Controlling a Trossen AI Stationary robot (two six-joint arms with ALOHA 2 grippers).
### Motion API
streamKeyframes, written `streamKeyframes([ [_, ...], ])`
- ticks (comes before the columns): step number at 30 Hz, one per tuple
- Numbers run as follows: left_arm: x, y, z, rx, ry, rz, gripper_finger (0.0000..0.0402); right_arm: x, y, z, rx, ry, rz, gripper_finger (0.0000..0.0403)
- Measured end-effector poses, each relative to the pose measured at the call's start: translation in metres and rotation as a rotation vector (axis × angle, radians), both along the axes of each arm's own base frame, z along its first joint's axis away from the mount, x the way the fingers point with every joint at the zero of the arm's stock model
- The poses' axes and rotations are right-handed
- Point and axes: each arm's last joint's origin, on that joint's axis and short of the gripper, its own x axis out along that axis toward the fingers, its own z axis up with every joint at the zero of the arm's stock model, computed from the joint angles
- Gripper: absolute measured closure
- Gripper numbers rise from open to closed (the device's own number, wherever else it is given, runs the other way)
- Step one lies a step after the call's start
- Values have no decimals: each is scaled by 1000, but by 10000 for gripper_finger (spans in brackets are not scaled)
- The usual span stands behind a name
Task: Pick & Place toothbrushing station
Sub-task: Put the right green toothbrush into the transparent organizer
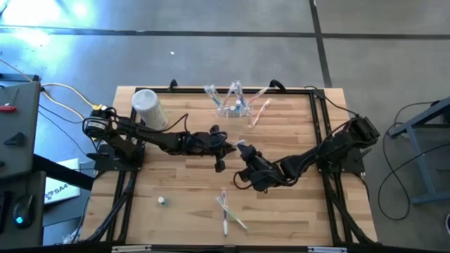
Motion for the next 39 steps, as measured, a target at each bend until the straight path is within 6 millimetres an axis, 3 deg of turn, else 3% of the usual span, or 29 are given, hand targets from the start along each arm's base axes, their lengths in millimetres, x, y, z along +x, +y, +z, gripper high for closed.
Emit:
streamKeyframes([
  [10, 0, 0, 1, 3, -4, 4, 388, -4, 8, 1, 5, -45, -16, 401],
  [24, -5, 0, 8, 4, -5, 5, 388, -6, 30, 14, 164, -313, -20, 396],
  [30, -12, 1, 14, 39, 15, 26, 388, -7, 35, 18, 234, -411, -31, 335],
  [39, -50, 6, 67, 119, -69, 68, 388, -10, 48, 44, 496, -829, -99, 211],
])
